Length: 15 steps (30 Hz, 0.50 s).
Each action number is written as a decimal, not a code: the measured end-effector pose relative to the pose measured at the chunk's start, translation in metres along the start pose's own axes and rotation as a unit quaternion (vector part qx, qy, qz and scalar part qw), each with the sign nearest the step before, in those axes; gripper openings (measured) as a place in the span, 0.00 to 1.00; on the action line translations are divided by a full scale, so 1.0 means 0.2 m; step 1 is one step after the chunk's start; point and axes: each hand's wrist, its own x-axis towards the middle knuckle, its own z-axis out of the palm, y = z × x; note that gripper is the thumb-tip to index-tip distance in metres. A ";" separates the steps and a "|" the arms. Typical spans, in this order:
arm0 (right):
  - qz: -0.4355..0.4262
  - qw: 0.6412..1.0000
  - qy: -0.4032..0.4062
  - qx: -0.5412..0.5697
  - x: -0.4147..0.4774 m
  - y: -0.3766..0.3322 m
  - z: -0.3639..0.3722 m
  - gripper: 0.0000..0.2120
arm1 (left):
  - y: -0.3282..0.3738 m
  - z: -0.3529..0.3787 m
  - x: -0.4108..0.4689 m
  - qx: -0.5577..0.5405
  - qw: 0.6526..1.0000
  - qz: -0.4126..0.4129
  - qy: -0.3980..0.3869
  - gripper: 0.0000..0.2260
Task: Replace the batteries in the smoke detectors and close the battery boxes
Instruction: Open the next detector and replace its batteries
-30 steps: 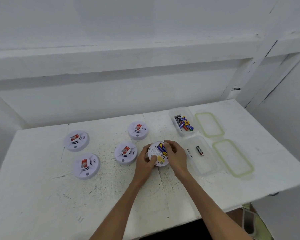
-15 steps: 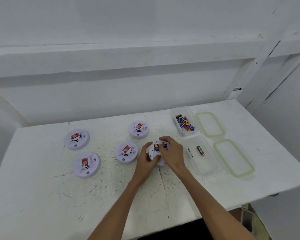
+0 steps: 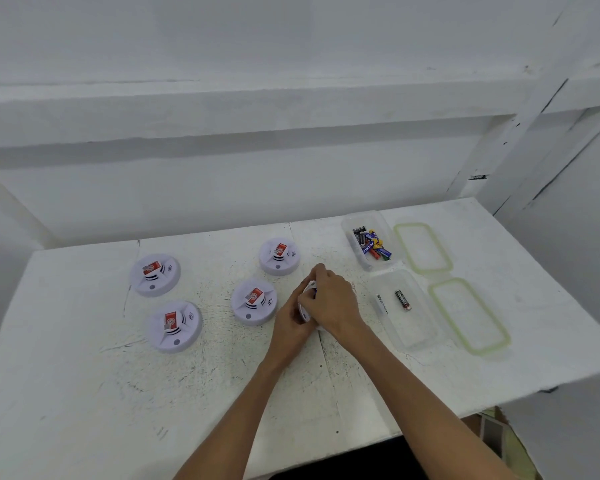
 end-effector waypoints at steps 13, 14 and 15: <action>-0.057 0.994 0.002 -0.091 0.01 -0.04 0.02 0.10 | -0.02 -0.01 0.00 0.046 0.998 -0.030 0.014 0.19; -0.073 0.993 0.007 -0.087 0.01 -0.03 0.01 0.10 | -0.02 -0.01 0.00 0.037 0.999 -0.028 0.014 0.22; -0.086 0.993 0.011 -0.076 0.00 -0.02 0.00 0.11 | -0.01 -0.01 0.00 0.033 0.999 -0.025 0.012 0.25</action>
